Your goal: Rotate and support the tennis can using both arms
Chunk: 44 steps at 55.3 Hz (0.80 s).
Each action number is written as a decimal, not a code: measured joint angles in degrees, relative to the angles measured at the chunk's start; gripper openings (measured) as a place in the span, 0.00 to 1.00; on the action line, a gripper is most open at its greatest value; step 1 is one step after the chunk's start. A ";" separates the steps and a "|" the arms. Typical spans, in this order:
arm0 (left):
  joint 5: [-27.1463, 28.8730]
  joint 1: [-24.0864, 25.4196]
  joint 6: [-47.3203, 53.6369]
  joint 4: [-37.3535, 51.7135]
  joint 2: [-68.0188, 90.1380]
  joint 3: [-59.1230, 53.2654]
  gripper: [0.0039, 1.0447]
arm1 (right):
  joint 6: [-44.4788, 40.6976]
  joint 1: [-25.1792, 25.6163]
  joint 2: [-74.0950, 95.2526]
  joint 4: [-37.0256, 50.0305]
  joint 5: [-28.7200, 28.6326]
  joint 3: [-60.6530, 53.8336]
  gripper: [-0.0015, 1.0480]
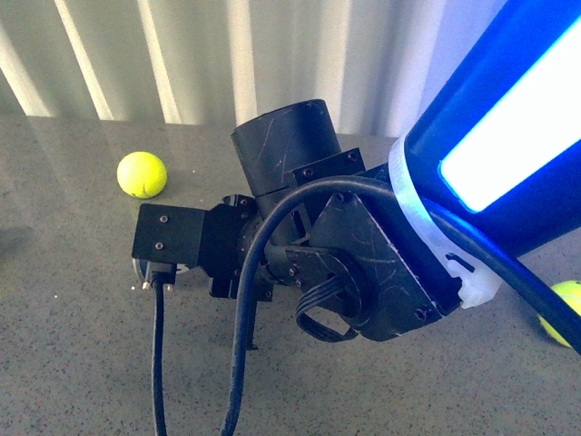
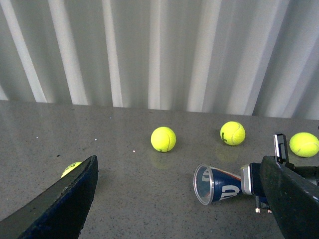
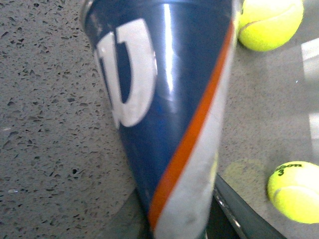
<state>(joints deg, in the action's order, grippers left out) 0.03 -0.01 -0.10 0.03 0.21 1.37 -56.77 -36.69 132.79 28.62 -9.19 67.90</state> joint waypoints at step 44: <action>0.00 0.00 0.00 0.00 0.00 0.02 0.94 | 2.80 0.72 -7.10 -2.49 0.96 -10.14 0.93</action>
<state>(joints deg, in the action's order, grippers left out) 0.03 -0.01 -0.10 0.03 0.21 1.39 -53.98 -35.97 125.69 26.13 -8.23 57.76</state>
